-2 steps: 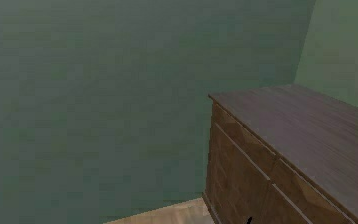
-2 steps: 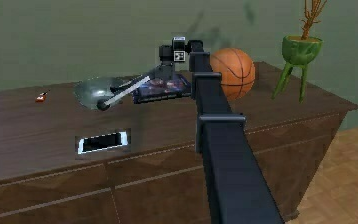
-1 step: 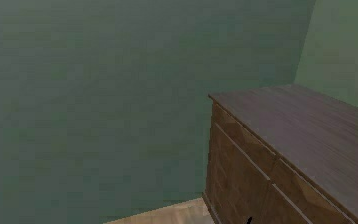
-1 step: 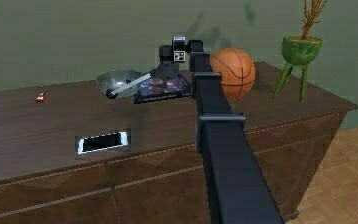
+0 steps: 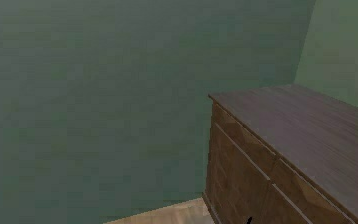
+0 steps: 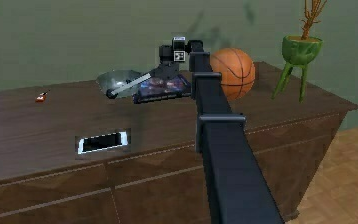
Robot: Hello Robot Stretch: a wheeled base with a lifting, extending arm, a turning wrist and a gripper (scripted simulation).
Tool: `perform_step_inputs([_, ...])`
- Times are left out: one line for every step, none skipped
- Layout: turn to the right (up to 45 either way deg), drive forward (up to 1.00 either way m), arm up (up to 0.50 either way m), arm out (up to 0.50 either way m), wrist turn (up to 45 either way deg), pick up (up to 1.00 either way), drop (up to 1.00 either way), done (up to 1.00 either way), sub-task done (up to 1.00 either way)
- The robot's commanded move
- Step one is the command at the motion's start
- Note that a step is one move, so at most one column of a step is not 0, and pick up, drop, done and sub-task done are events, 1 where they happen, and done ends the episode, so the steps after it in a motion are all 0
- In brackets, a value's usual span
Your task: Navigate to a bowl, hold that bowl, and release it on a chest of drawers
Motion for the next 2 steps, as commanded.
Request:
perform_step_inputs([0.0, 0.00, 0.00, 0.00, 0.0, 0.00, 1.00, 0.00, 0.00])
perform_step_inputs([0.0, 0.00, 0.00, -0.10, 0.0, 0.00, 0.00, 0.00, 0.00])
